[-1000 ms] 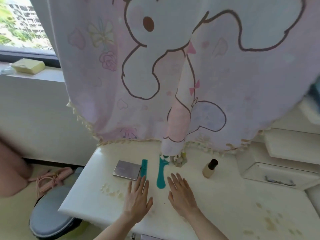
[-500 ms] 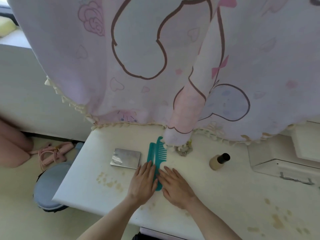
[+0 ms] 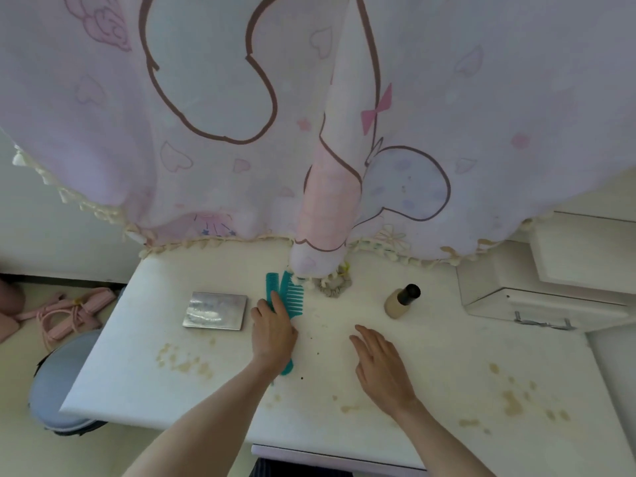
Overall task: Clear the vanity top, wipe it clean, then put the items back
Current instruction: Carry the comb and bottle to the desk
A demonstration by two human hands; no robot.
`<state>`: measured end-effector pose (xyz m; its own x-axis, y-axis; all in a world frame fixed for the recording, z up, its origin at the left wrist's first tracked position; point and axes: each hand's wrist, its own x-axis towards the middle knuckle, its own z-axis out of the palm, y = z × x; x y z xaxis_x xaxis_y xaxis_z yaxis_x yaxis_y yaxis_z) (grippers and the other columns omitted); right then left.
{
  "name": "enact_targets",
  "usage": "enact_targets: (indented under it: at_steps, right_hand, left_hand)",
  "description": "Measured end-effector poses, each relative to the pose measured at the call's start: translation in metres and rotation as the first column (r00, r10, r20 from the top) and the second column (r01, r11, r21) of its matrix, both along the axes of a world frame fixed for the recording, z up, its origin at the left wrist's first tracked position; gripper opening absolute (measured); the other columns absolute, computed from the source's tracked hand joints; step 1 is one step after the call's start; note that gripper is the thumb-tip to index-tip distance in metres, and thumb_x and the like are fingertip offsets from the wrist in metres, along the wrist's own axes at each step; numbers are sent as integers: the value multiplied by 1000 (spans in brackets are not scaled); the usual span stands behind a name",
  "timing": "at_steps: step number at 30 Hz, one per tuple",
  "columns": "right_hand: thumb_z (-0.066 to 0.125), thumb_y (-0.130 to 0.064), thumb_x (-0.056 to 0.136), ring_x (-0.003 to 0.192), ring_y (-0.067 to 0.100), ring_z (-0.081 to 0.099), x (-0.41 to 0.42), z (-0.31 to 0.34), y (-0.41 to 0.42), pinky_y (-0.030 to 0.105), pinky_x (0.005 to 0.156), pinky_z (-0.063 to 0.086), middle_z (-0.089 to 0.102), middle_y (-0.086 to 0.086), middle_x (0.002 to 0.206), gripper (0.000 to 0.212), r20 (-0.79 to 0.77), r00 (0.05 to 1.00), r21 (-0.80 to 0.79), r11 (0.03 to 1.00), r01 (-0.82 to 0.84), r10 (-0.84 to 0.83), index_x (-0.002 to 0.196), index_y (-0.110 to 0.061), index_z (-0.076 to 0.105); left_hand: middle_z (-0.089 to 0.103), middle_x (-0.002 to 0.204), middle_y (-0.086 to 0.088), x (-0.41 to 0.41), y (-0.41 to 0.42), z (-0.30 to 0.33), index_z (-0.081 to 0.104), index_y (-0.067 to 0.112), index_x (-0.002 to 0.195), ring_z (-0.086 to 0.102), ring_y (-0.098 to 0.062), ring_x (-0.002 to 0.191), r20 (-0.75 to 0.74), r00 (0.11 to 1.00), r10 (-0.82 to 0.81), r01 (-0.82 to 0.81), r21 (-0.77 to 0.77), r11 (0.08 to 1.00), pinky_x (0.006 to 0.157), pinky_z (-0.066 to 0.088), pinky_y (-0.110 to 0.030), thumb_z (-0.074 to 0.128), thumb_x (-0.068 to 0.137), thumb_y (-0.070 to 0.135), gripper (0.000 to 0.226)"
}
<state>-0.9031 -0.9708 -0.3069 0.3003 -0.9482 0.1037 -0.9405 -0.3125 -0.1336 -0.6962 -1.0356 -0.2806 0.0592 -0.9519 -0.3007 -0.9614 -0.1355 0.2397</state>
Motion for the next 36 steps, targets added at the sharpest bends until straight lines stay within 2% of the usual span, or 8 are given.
enact_targets:
  at_steps: [5, 8, 12, 18, 23, 30, 33, 36]
  right_hand:
    - [59, -6, 72, 92, 31, 54, -19, 4, -4, 37, 70, 53, 59, 14, 101, 30, 259, 850, 28, 883, 468, -458, 101, 1, 56]
    - [73, -4, 71, 110, 39, 49, -30, 14, -24, 43, 86, 47, 50, 20, 122, 59, 416, 604, 269, 727, 632, -680, 122, 6, 46]
    - [76, -15, 74, 124, 29, 45, -33, 18, -60, 40, 100, 40, 50, 10, 133, 73, 584, 362, 484, 669, 563, -727, 136, -5, 39]
    - [72, -8, 77, 93, 27, 59, -25, 28, -83, 26, 79, 41, 61, 6, 91, 33, 626, 115, 632, 588, 505, -771, 108, -5, 61]
    - [66, -3, 76, 83, 27, 60, -17, 25, -80, 28, 71, 44, 66, 12, 88, 23, 636, 46, 631, 553, 544, -770, 99, -3, 65]
    - [59, 8, 72, 83, 35, 61, -7, 44, -59, 32, 66, 47, 68, 19, 88, 20, 736, 114, 504, 652, 566, -667, 89, -2, 62]
    - [59, 6, 74, 78, 29, 59, -17, 55, -48, 20, 56, 37, 63, 7, 77, 16, 752, 59, 497, 623, 605, -657, 85, -5, 62]
    - [61, -3, 79, 73, 29, 55, -33, 70, -35, 27, 60, 33, 58, 8, 70, 3, 757, -41, 502, 541, 675, -652, 81, -4, 60]
  left_hand:
    - [55, 85, -15, -7, -2, -3, 52, -2, 104, 56, -25, 69, 94, 996, -5, 5, 1, 1000, 50, 44, -23, 73, 66, 5, 44]
    - [50, 112, -9, -5, 1, -11, 37, 5, 118, 53, -19, 96, 105, 994, 35, -41, 50, 998, 74, 45, -23, 40, 93, 7, 25]
    - [49, 116, -10, -6, 0, -11, 35, 4, 120, 53, -21, 102, 139, 989, 43, -51, 57, 997, 79, 46, -25, 35, 95, 5, 25]
    - [45, 115, -11, -4, 4, 0, 38, 4, 115, 60, -22, 93, 99, 993, 71, -79, 80, 994, 71, 48, -26, 40, 96, 5, 20]
    - [56, 103, -12, 0, 22, 14, 37, 7, 108, 60, -29, 84, -25, 989, 143, -141, 72, 987, 63, 45, -34, 36, 94, 6, 14]
    - [63, 106, -2, -8, 61, 31, 37, 14, 115, 64, -22, 84, 44, 997, -69, 69, 11, 998, 64, 49, -31, 36, 97, 31, 25]
    - [63, 105, -1, -28, 64, 45, 40, 15, 114, 64, -21, 86, 22, 990, -139, 141, -68, 988, 64, 47, -30, 31, 98, 42, 33]
    - [64, 104, -1, -53, 53, 65, 43, 16, 110, 63, -23, 90, 17, 977, -211, 211, -140, 967, 69, 45, -32, 29, 98, 42, 32]
